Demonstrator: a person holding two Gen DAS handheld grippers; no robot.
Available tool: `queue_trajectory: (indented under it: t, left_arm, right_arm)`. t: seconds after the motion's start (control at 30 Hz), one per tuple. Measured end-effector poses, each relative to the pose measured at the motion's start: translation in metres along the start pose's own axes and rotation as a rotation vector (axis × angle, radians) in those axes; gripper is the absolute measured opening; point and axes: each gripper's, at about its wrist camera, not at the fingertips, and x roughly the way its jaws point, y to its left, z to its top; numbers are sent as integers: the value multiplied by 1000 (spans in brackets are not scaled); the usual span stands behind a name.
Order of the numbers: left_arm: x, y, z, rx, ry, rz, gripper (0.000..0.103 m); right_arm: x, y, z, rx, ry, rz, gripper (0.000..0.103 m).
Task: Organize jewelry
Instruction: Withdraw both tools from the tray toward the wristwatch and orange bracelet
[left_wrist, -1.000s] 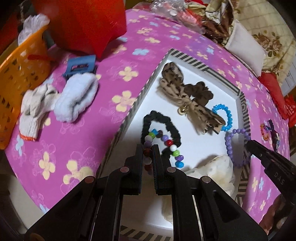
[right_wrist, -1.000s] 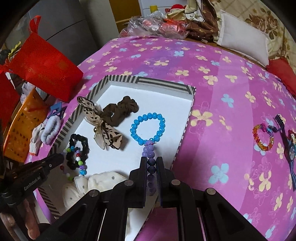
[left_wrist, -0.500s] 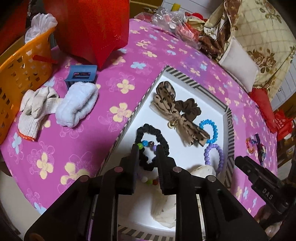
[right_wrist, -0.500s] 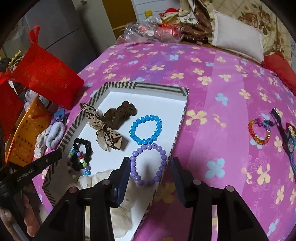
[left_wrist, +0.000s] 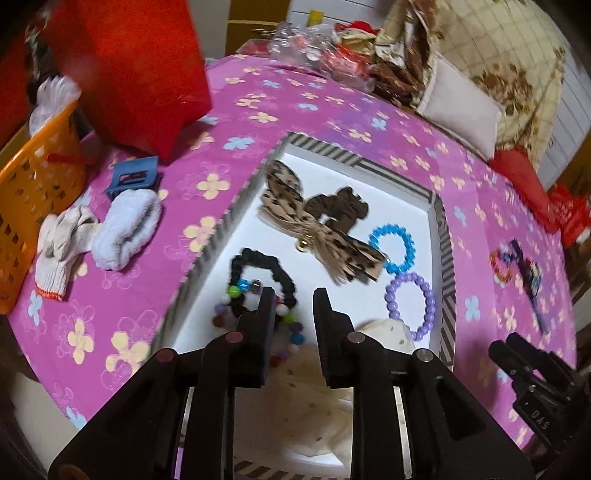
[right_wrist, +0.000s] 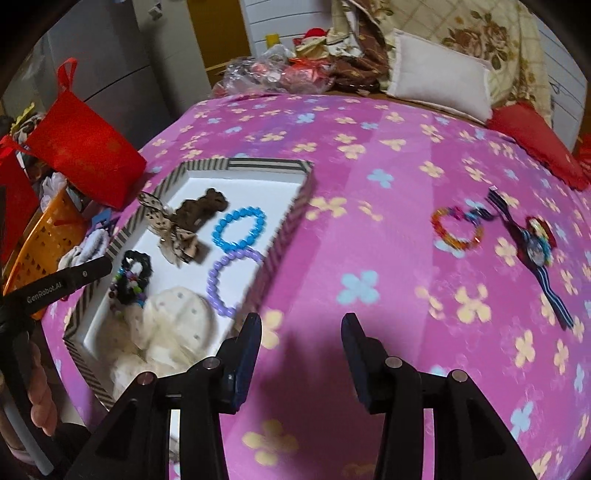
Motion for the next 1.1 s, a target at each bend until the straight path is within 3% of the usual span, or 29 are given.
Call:
queue_trajectory:
  t: [0.17, 0.47, 1.1]
  left_arm:
    - [-4, -29, -9, 90, -42, 37, 20]
    - [-9, -64, -19, 192, -82, 25, 27]
    - [-13, -98, -28, 267, -103, 4, 27]
  right_arm:
    - [-5, -15, -11, 22, 1, -25, 43]
    - [-16, -30, -29, 24, -9, -89, 43]
    - [-32, -85, -47, 127, -6, -155, 43]
